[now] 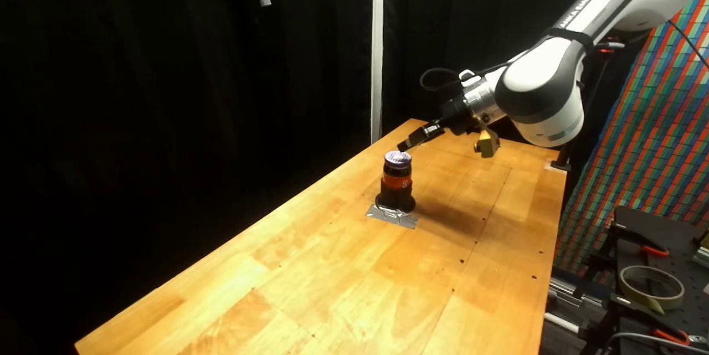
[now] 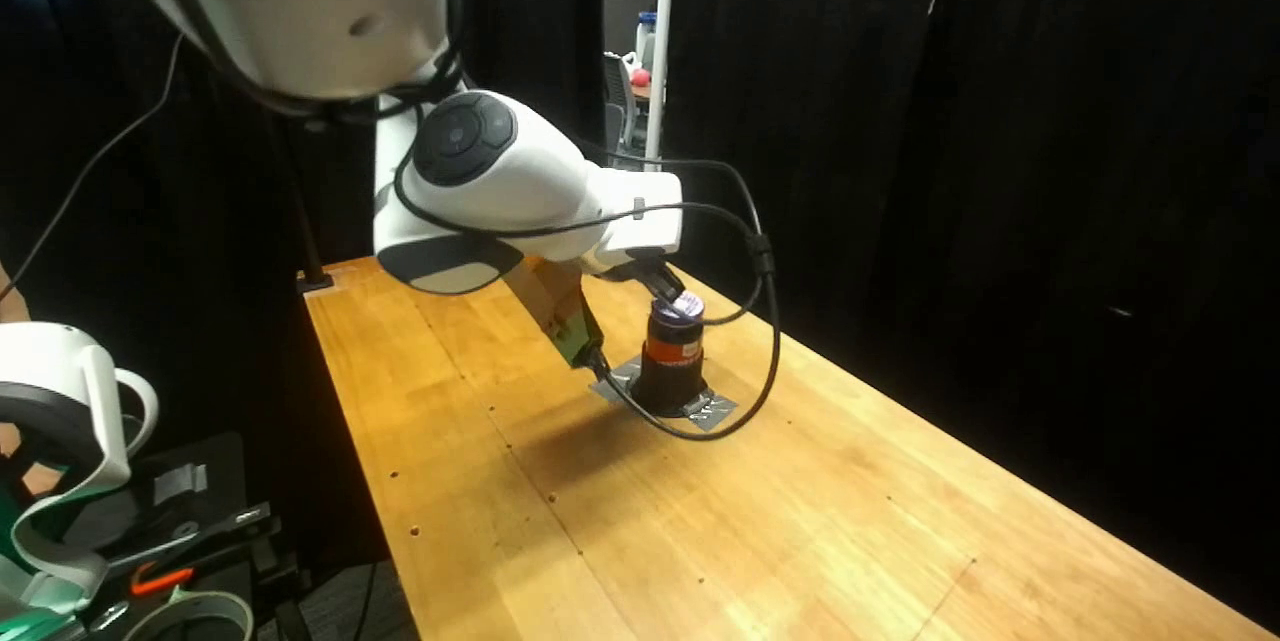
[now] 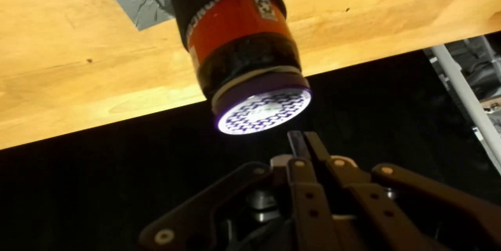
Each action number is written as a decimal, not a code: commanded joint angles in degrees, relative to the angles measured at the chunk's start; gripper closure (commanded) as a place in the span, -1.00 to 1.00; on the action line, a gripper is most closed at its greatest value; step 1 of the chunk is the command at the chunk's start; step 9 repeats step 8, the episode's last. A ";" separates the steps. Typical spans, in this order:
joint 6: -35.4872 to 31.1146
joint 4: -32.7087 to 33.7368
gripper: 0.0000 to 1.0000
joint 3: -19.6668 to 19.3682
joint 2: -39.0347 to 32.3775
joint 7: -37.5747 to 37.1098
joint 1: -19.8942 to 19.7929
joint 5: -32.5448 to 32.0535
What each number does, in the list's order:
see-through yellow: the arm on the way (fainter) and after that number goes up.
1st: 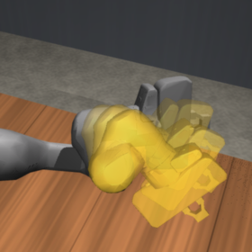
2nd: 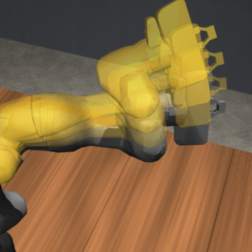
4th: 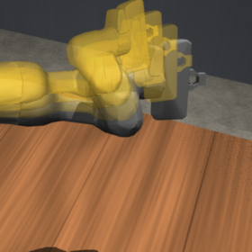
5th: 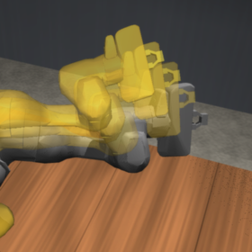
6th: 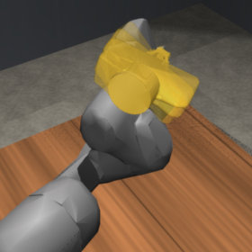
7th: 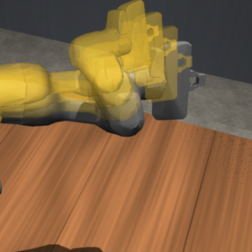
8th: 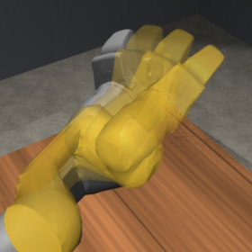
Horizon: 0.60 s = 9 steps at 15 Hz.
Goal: Put the rubber band around the base of the cup
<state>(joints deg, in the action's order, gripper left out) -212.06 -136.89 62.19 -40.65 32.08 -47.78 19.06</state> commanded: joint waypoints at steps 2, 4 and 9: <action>-7.19 -5.03 0.33 0.21 -9.38 0.87 -7.66 -13.36; -1.44 -6.90 0.25 -6.05 -1.82 -11.38 -5.78 -19.53; 15.32 -8.92 -0.34 -6.51 6.07 -14.53 -8.25 -14.73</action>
